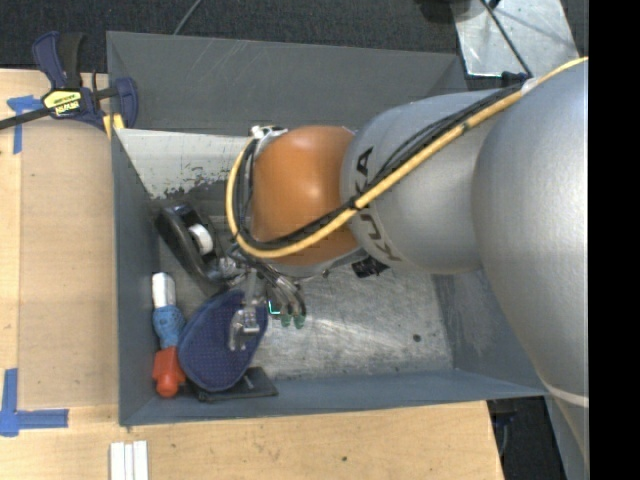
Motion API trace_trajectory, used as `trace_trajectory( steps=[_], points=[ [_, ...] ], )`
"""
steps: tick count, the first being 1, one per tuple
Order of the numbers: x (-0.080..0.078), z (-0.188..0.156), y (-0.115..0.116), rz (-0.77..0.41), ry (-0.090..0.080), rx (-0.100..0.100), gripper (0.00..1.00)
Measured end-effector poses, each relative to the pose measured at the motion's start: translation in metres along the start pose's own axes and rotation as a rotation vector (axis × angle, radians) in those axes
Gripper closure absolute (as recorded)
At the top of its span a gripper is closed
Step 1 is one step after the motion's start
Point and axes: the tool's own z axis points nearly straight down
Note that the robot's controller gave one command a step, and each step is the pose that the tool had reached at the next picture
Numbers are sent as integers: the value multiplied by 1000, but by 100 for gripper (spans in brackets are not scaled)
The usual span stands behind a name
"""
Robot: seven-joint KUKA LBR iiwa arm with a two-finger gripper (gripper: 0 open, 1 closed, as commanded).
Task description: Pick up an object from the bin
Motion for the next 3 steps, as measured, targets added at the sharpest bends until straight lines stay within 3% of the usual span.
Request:
trace_trajectory(
  steps=[1,2,3],
  points=[
    [-59,52,-41,-10,1,-7,0],
    [-53,51,-39,-18,21,0,100],
    [-39,-87,-43,-66,-17,-3,100]
  ],
)
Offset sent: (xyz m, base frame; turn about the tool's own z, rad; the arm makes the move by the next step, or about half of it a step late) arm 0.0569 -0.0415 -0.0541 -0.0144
